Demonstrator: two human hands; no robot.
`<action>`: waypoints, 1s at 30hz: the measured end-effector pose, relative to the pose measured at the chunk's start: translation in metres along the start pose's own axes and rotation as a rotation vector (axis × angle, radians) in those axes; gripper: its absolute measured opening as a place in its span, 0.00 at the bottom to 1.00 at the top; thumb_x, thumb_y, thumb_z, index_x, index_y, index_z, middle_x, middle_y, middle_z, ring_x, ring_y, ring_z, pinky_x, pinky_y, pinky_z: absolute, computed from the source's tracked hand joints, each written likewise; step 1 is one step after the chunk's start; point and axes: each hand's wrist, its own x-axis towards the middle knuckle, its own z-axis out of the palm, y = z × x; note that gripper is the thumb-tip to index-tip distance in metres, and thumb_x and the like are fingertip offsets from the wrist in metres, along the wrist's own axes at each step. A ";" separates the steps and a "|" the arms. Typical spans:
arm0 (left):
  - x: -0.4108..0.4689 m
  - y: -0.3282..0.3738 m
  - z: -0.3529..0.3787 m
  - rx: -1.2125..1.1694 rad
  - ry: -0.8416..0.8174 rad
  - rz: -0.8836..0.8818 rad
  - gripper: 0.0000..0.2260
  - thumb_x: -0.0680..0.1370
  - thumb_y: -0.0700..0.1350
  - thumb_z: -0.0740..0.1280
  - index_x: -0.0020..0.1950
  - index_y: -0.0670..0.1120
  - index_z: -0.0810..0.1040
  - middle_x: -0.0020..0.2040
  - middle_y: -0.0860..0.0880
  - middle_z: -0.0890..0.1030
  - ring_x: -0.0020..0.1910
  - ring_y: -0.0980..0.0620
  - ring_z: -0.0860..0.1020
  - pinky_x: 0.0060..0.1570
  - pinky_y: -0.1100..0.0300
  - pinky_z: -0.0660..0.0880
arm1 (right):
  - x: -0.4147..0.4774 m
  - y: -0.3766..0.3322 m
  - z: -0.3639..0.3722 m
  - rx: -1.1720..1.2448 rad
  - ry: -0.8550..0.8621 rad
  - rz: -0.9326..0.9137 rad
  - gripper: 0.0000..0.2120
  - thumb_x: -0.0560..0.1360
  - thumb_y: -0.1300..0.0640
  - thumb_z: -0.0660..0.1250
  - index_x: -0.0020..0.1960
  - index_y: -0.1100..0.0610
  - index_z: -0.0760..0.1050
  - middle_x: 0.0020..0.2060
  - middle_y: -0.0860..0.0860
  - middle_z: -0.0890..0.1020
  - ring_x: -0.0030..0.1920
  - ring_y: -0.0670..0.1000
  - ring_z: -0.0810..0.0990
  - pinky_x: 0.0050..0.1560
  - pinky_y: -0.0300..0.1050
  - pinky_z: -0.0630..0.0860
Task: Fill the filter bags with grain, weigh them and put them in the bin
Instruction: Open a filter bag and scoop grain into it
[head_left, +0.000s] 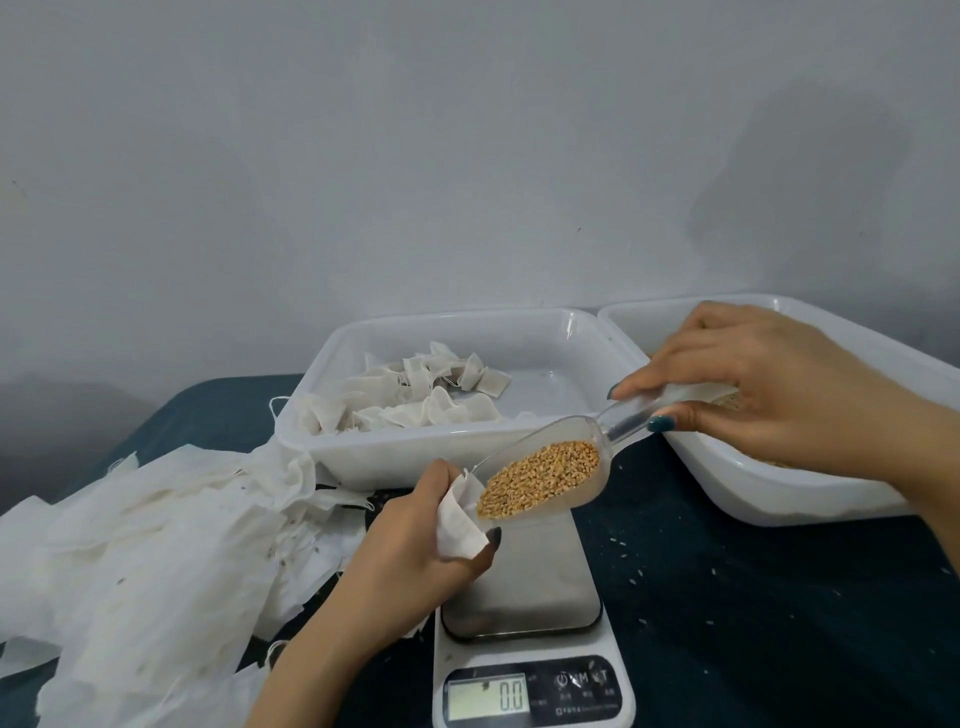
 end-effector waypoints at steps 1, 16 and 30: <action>0.000 0.001 0.000 -0.029 -0.001 -0.001 0.16 0.68 0.62 0.67 0.49 0.55 0.69 0.41 0.59 0.79 0.38 0.57 0.76 0.33 0.67 0.69 | 0.002 -0.001 -0.003 -0.021 0.000 -0.018 0.15 0.73 0.51 0.72 0.58 0.41 0.81 0.43 0.31 0.79 0.47 0.45 0.74 0.47 0.50 0.74; -0.003 0.009 0.001 -0.215 -0.059 0.019 0.14 0.69 0.60 0.70 0.50 0.58 0.70 0.38 0.58 0.79 0.33 0.59 0.75 0.33 0.64 0.69 | 0.017 -0.010 -0.032 -0.219 -0.048 -0.114 0.14 0.74 0.44 0.64 0.58 0.38 0.80 0.43 0.33 0.80 0.47 0.46 0.71 0.49 0.47 0.66; -0.003 0.007 0.002 -0.287 -0.067 0.009 0.13 0.70 0.57 0.70 0.50 0.57 0.71 0.41 0.54 0.81 0.36 0.55 0.77 0.35 0.56 0.72 | 0.017 -0.007 -0.032 -0.240 -0.015 -0.148 0.11 0.77 0.43 0.65 0.58 0.36 0.79 0.42 0.33 0.80 0.46 0.46 0.71 0.46 0.51 0.72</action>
